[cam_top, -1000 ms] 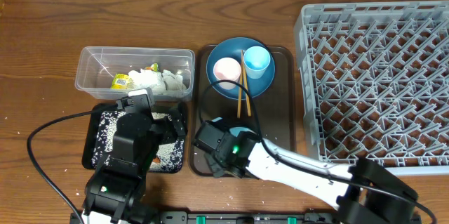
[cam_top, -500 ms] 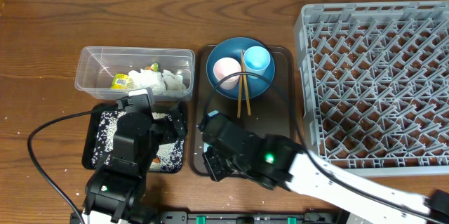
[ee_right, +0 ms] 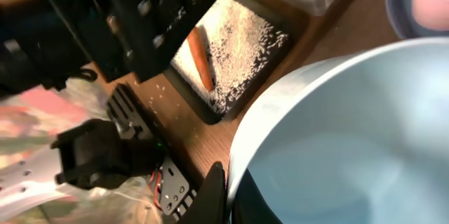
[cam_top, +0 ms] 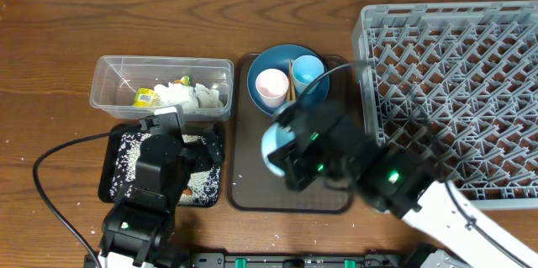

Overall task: Sort waste into correct bins and load items into the dishwasher rack
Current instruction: 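Lift the bowl and carry it right over the grey dish rack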

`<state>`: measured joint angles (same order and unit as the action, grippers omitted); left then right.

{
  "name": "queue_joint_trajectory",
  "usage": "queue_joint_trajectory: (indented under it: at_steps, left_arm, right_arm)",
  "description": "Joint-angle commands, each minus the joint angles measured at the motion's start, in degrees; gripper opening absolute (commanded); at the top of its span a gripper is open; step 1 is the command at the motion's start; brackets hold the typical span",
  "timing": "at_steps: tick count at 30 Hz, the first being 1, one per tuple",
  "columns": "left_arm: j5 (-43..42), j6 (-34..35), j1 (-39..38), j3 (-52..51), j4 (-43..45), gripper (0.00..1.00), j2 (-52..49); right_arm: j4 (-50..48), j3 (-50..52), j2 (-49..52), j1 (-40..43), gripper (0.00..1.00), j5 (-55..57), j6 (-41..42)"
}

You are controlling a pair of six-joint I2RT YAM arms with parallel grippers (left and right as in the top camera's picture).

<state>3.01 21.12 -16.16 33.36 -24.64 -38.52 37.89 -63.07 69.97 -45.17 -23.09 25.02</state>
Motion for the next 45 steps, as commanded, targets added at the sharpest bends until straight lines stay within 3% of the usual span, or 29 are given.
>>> queue_joint_trajectory:
  at_steps: [1,13,19,22,27,37,45]
  left_arm:
    - [0.7,-0.5,0.2,0.7,0.1,0.98,0.0]
    - [0.7,-0.5,0.2,0.7,0.1,0.98,0.0]
    - [0.7,-0.5,0.2,0.7,0.1,0.98,0.0]
    - [0.7,-0.5,0.2,0.7,0.1,0.98,0.0]
    - [0.7,-0.5,0.2,0.7,0.1,0.98,0.0]
    - [0.7,-0.5,0.2,0.7,0.2,0.98,0.0]
    - [0.7,-0.5,0.2,0.7,0.3,0.98,0.0]
  right_arm:
    - [0.5,-1.3,-0.7,8.7,0.01,-13.8,-6.8]
    - [0.2,-1.3,0.9,46.8,0.01,-41.5,-23.0]
    - [-1.6,-1.3,6.9,57.7,0.01,-52.7,-28.5]
    - [-3.5,-1.3,10.9,59.7,0.01,-56.8,-30.1]
    - [-15.6,-1.3,19.6,60.5,0.01,-66.3,-28.3]
    - [-35.1,-1.3,32.0,60.5,0.01,-66.3,-24.4]
    - [-39.3,-1.3,39.0,60.8,0.01,-66.3,-23.3]
